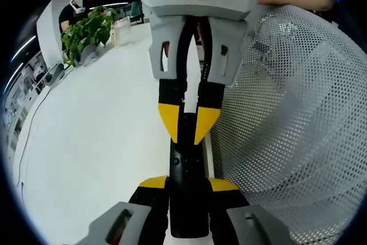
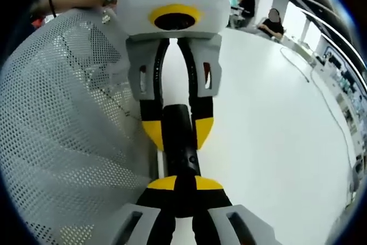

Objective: Press the specified remote control buttons in sequence, fully releasing each button before pressing the next.

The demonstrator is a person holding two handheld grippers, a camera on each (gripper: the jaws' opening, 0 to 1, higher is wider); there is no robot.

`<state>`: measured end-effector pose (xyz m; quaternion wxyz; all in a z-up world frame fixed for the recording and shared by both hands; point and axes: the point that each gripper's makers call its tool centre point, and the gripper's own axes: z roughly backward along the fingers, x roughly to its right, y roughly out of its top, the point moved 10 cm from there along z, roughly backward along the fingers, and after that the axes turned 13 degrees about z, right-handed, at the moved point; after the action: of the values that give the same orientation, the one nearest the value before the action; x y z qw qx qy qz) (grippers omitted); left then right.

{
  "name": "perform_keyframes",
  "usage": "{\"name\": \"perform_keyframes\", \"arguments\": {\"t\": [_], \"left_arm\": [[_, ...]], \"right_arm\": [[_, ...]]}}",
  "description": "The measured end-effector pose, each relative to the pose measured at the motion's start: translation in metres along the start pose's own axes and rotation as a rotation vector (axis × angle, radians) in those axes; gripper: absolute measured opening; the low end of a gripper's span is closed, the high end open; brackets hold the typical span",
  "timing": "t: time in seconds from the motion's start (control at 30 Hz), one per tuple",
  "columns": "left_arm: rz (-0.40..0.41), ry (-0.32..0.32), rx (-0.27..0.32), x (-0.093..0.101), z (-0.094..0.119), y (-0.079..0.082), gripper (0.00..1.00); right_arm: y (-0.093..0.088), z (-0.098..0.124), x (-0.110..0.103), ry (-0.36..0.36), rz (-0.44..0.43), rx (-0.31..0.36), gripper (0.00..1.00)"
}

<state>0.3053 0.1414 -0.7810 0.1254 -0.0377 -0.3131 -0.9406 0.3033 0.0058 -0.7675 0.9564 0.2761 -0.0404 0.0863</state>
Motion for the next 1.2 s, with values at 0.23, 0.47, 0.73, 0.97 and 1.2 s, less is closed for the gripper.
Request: {"name": "perform_keyframes", "arguments": {"t": [0.23,0.47,0.73,0.97,1.2], "left_arm": [[-0.007,-0.002,-0.001,0.0,0.0,0.0003,0.25],[0.0,0.001,-0.002,0.0006,-0.0001,0.0001,0.25],[0.005,0.006,-0.008,0.0008,-0.0003,0.0011,0.25],[0.013,0.006,0.005,0.0002,-0.0002,-0.0001,0.25],[0.012,0.005,0.011,0.0004,0.0,-0.0007,0.25]], "right_arm": [[-0.0024,0.0018,0.0011,-0.011,-0.028,0.01,0.03],[0.001,0.0015,-0.0017,-0.014,0.027,-0.043,0.03],[0.0022,0.0012,0.0,-0.01,0.028,-0.064,0.03],[0.0021,0.002,-0.002,-0.029,0.022,-0.064,0.03],[-0.0007,0.0046,-0.0035,-0.029,-0.002,-0.069,0.03]]}}
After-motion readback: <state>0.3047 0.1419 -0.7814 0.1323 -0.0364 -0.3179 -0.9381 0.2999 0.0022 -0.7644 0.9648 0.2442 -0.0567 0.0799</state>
